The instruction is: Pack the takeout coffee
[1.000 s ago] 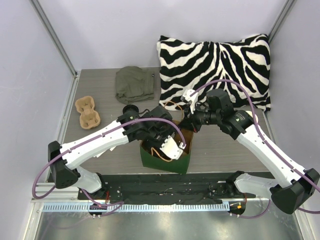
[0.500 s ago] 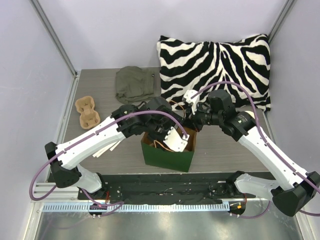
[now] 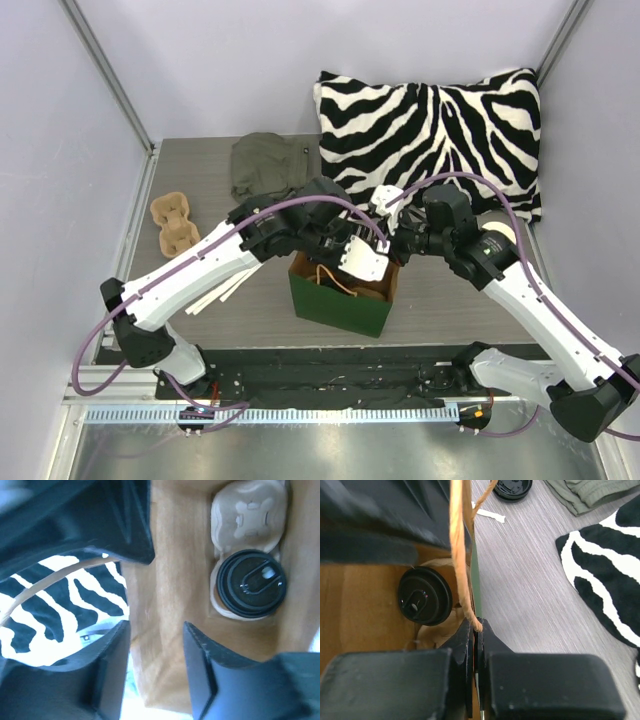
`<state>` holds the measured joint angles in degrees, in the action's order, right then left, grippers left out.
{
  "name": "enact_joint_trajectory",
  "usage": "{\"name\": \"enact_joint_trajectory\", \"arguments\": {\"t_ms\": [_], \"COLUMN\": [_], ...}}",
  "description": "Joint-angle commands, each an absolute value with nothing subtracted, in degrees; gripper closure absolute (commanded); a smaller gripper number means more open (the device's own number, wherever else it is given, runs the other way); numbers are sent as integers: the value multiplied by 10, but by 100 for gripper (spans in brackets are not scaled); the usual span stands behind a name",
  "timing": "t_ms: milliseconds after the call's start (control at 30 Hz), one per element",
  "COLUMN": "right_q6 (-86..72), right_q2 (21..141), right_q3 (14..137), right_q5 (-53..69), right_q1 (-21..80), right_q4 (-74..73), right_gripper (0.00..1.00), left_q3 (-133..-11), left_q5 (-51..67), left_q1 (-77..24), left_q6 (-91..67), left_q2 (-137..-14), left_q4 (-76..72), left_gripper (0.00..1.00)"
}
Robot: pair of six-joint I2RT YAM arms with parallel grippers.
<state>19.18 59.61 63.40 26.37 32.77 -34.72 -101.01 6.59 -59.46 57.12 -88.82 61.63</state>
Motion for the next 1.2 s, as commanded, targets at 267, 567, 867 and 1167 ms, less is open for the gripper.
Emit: {"name": "enact_joint_trajectory", "arguments": {"t_ms": [267, 567, 867, 1167], "right_q6": [231, 210, 210, 219], "right_q2": [574, 567, 559, 560], "right_q3": [637, 642, 639, 642], "right_q5": [207, 152, 116, 110], "right_q1": [327, 326, 316, 305], "right_q4": [-330, -338, -335, -337], "right_gripper": [99, 99, 99, 99], "left_q3": [-1183, -1272, -997, -748], "left_q5": [134, 153, 229, 142], "left_q1": [-549, -367, -122, -58], "left_q6": [382, 139, 80, 335], "left_q2": [-907, -932, -886, -857], "left_q4": [626, 609, 664, 673], "left_gripper": [64, 74, 68, 62]}}
